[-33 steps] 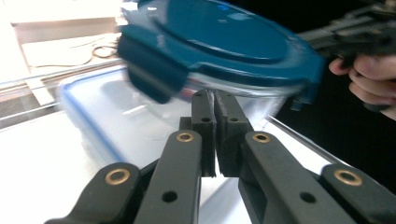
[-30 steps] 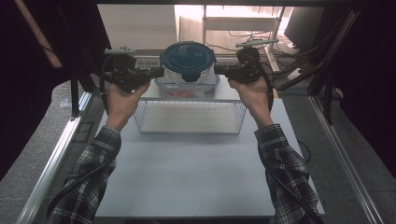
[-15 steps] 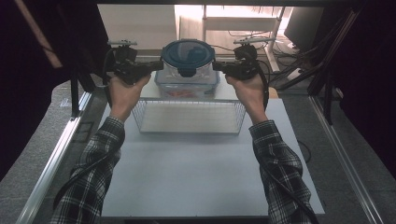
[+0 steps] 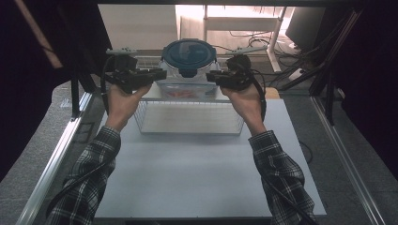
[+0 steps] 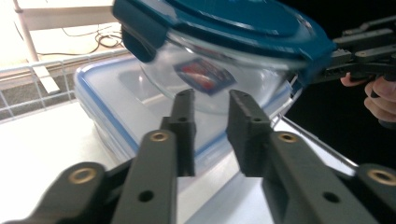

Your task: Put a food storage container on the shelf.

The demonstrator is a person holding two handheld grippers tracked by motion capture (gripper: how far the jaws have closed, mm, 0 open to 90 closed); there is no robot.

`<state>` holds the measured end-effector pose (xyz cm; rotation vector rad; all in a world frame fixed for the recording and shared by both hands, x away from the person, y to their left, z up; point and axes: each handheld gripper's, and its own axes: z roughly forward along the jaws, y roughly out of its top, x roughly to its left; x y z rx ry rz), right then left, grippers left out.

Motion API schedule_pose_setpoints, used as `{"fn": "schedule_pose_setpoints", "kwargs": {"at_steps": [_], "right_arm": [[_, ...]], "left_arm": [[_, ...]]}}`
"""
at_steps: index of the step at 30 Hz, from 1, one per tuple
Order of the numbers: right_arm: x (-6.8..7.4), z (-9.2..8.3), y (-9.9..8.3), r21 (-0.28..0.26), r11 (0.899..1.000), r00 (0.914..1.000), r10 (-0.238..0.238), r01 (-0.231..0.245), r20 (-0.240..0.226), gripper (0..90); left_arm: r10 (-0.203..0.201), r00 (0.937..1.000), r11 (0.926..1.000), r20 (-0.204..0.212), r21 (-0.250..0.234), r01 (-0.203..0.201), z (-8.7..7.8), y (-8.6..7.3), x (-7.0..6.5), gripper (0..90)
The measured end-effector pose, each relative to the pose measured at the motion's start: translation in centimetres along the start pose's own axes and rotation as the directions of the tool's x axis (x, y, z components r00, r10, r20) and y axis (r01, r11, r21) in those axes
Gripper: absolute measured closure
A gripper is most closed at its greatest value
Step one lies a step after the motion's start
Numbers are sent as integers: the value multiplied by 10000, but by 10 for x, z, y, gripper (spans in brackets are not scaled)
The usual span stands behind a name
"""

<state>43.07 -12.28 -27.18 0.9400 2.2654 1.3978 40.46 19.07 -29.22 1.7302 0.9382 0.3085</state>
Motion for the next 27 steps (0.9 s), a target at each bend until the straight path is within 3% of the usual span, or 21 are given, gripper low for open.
{"fn": "schedule_pose_setpoints", "kwargs": {"at_steps": [5, 7, 15, 27], "right_arm": [[4, -1, -4, -2, 10000, 10000, -20, 20, -21, 625], [4, -3, -7, -10, 10000, 9999, 44, -45, -99, 570], [13, -8, -20, -18, 10000, 9992, -35, 35, -410, 394], [30, -11, -49, 194, 9975, 9945, -657, 675, -816, 228]], "left_arm": [[116, 9999, 9999, 62, 108, -116, -1, -4, -6, 562], [178, 9994, 9997, 303, 182, -184, -1, -9, -11, 509], [411, 9987, 9987, 288, 284, -419, -2, -31, -18, 322], [613, 9977, 9952, 279, 745, -632, -7, -64, -25, 179]]}}
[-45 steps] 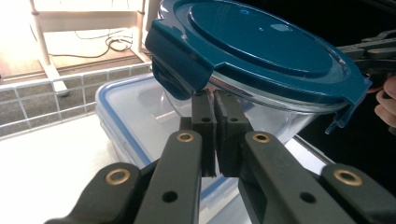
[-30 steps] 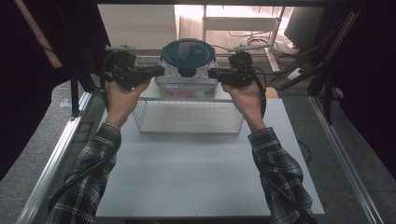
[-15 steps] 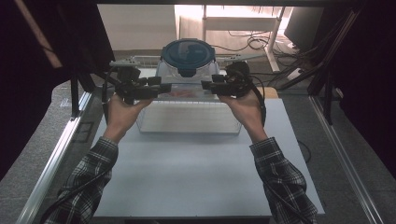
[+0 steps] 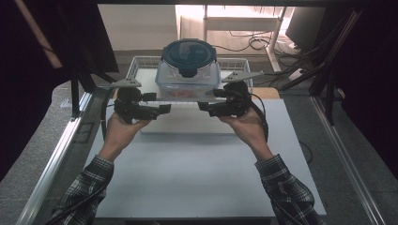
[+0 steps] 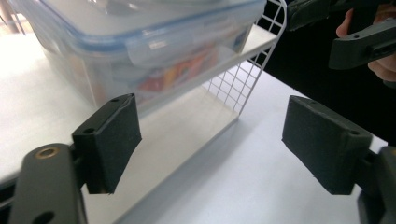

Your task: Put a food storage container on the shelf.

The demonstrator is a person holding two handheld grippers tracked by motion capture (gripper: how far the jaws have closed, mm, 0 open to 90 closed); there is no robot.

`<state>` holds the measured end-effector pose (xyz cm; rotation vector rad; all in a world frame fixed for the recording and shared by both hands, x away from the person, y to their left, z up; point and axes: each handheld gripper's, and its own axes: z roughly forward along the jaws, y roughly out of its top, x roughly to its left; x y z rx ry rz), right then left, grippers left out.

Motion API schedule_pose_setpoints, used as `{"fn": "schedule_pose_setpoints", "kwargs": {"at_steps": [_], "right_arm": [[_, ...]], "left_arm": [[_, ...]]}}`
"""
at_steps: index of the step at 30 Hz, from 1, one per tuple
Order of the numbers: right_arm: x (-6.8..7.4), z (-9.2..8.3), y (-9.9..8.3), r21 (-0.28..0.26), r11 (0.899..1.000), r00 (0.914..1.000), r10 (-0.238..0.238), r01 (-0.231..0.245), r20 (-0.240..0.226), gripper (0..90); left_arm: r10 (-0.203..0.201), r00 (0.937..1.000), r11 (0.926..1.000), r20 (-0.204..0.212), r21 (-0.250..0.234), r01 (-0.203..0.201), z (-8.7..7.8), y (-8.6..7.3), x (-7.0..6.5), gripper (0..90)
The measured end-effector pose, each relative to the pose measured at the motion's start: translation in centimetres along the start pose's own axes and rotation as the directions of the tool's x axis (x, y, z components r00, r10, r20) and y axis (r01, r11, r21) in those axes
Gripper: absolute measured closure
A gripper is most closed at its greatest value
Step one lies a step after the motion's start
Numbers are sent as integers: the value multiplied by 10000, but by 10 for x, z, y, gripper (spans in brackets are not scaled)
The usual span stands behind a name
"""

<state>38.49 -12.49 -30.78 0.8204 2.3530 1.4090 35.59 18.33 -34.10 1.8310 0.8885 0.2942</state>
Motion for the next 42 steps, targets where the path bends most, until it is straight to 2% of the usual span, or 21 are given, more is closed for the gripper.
{"fn": "schedule_pose_setpoints", "kwargs": {"at_steps": [6, 14, 20, 24, 35, 42], "right_arm": [[7, 1, -9, 142, 9995, 9996, -291, 291, -51, 162], [10, -1, -23, 65, 9998, 9998, -187, 188, -67, 92], [12, -1, -37, 296, 9986, 9990, -437, 435, 36, 50], [11, -4, -45, 285, 9988, 9992, -391, 391, 27, 29], [8, -13, -72, 268, 9993, 9995, -277, 273, 144, 14], [10, -15, -87, 200, 9996, 9995, -211, 207, 217, 11]], "left_arm": [[74, 10000, 9998, -12, 158, -73, 2, -13, -5, 132], [295, 9995, 9987, 79, 415, -299, 2, -33, -12, 75], [337, 9994, 9978, 126, 570, -344, 1, -46, -15, 48], [401, 9992, 9970, -10, 660, -400, 1, -54, -18, 39], [749, 9972, 9934, -43, 873, -742, 8, -75, -30, 19], [687, 9976, 9934, 39, 913, -688, 15, -89, -35, 17]]}}
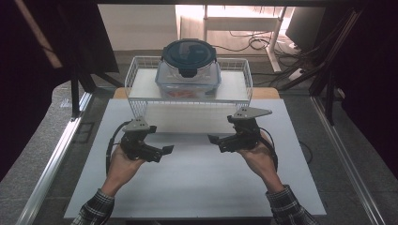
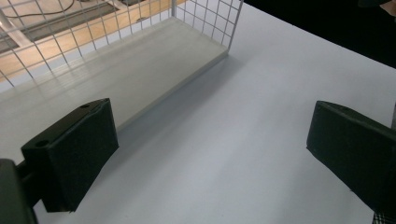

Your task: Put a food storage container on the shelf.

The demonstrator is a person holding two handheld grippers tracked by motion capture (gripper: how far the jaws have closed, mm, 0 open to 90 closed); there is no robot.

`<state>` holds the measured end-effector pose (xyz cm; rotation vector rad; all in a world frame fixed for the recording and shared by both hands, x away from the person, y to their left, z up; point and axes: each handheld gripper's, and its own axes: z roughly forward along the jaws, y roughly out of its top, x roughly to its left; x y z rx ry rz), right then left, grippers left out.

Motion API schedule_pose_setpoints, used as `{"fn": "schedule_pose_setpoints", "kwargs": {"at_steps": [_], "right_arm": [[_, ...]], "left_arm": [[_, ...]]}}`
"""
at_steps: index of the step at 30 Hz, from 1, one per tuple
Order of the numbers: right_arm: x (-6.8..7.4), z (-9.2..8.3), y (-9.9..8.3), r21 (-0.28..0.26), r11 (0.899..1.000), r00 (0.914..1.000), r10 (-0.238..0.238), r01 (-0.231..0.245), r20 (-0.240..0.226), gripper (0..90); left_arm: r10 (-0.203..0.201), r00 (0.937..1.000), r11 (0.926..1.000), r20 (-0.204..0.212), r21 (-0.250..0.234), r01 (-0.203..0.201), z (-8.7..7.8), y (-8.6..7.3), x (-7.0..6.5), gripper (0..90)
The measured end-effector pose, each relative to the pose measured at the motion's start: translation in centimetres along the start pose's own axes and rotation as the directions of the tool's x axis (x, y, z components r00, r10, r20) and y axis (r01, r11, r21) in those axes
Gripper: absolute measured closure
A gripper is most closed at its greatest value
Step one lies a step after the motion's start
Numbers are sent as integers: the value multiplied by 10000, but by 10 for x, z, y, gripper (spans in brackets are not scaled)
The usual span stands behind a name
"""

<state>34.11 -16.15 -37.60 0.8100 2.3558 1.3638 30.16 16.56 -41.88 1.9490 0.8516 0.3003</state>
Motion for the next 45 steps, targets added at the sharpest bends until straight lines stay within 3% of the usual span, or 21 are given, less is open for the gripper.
{"fn": "schedule_pose_setpoints", "kwargs": {"at_steps": [12, 15, 19, 28, 36, 45], "right_arm": [[3, 3, -27, -103, 9999, 9999, 129, -128, 38, 7], [4, 7, -34, 70, 10000, 9999, 41, -42, 106, 3], [8, 8, -41, 273, 9996, 9999, -22, 19, 106, 0], [15, 0, -53, 169, 9999, 9999, -42, 40, 154, 0], [17, -13, -69, 311, 9995, 9994, -99, 89, 327, 0], [15, -31, -85, 335, 9990, 9986, 274, -289, 455, 0]], "left_arm": [[6, 9999, 10000, 105, 76, -6, 11, -21, -4, 16], [54, 10000, 9999, 71, -90, -54, 12, -28, -7, 18], [128, 9999, 9999, -8, 38, -128, 13, -34, -7, 17], [145, 9999, 9999, -35, -54, -145, 8, -46, -12, 17], [-283, 9996, 9995, -72, 150, 284, 4, -70, -12, 11], [-634, 9971, 9979, -426, 74, 638, -9, -89, -10, 0]]}}
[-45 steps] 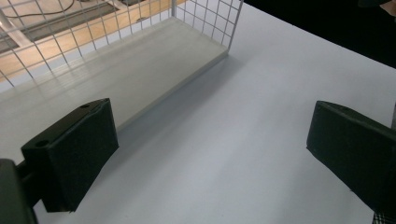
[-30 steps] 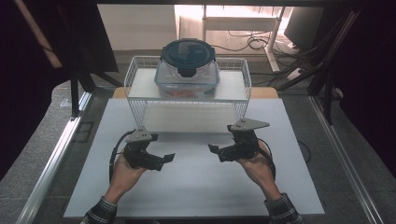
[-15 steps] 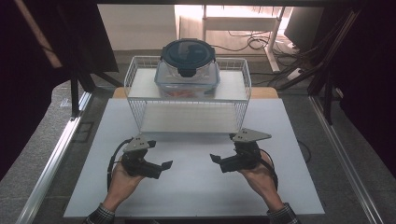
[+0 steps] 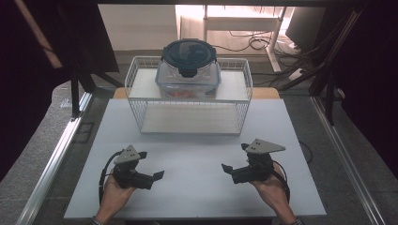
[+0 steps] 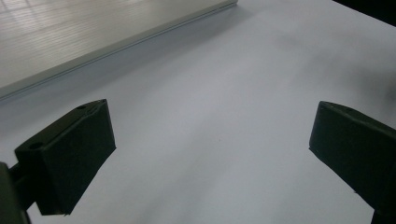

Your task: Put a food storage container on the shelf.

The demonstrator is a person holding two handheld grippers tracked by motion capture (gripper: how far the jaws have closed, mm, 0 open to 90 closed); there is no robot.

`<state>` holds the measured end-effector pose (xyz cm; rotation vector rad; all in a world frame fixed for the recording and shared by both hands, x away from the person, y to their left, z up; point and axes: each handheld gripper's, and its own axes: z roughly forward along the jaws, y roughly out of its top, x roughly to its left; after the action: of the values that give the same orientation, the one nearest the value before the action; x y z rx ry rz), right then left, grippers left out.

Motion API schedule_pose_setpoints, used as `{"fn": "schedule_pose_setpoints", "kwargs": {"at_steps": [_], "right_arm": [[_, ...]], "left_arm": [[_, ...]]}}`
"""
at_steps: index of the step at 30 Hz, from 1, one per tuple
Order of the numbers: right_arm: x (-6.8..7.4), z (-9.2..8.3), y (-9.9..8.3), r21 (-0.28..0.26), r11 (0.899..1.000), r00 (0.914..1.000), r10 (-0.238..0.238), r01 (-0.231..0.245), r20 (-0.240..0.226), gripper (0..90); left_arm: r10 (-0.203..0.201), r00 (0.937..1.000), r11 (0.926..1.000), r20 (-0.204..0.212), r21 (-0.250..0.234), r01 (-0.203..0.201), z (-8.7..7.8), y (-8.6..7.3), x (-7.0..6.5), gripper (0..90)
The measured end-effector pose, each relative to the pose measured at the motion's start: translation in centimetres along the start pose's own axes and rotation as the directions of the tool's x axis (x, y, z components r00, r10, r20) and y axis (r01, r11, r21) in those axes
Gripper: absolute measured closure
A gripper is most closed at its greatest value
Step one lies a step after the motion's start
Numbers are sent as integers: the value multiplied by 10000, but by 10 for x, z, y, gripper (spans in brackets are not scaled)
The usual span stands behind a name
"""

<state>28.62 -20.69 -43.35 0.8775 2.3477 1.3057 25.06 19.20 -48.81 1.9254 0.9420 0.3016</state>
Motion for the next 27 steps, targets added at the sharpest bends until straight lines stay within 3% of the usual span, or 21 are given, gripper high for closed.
{"fn": "schedule_pose_setpoints", "kwargs": {"at_steps": [8, 19, 27], "right_arm": [[-4, -8, -17, 184, 9998, 9994, 92, -98, 333, 0], [-4, -20, -40, 255, 9995, 9975, 190, -208, 679, 0], [-7, -30, -57, 230, 9991, 9940, 327, -353, 1047, 0]], "left_arm": [[29, 9995, 10000, -299, 42, -28, -12, -14, -3, 0], [-263, 9971, 9994, -717, 188, 277, -24, -38, 3, 0], [-173, 9951, 9996, -972, 219, 195, -30, -50, 3, 0]]}}
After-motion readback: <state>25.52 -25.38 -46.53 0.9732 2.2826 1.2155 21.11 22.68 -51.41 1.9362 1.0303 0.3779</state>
